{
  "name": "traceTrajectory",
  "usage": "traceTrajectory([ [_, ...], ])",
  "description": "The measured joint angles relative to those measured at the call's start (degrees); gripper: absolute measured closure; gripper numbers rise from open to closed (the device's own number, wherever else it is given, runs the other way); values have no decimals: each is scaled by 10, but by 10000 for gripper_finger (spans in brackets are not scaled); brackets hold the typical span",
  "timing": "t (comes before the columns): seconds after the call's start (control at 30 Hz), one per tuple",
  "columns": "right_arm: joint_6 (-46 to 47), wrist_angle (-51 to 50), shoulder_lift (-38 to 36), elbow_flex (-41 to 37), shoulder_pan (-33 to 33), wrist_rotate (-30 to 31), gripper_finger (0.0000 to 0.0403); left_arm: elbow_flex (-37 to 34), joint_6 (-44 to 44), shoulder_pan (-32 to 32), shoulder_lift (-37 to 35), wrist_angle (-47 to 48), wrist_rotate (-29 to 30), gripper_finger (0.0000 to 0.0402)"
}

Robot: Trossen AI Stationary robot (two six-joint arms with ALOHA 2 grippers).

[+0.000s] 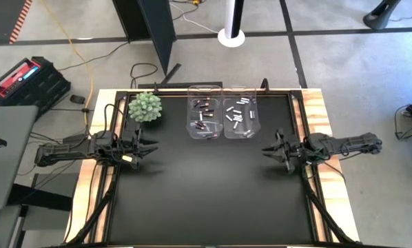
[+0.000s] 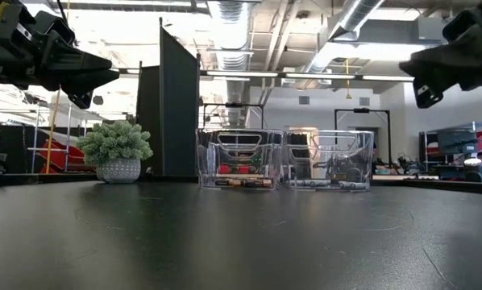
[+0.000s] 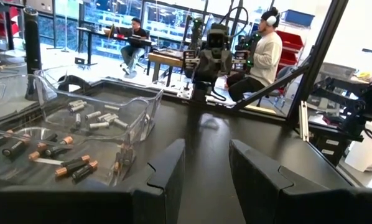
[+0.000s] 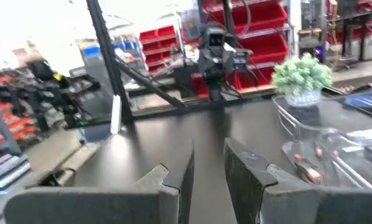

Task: Sort batteries
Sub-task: Return to Home Position

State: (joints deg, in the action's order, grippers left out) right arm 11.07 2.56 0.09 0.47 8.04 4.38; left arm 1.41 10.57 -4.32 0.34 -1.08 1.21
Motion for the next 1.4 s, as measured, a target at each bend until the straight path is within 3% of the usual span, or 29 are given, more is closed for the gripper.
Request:
traceTrajectory([
  [0.4, -6, -6, 11, 0, -13, -2, 294, 0, 0, 0, 0, 2, 1, 281],
  [0.97, -5, -8, 135, -1, -33, -2, 294, 0, 0, 0, 0, 3, 2, 281],
  [1.4, -5, -8, 142, -1, -33, -2, 294, 0, 0, 0, 0, 3, 2, 281],
])
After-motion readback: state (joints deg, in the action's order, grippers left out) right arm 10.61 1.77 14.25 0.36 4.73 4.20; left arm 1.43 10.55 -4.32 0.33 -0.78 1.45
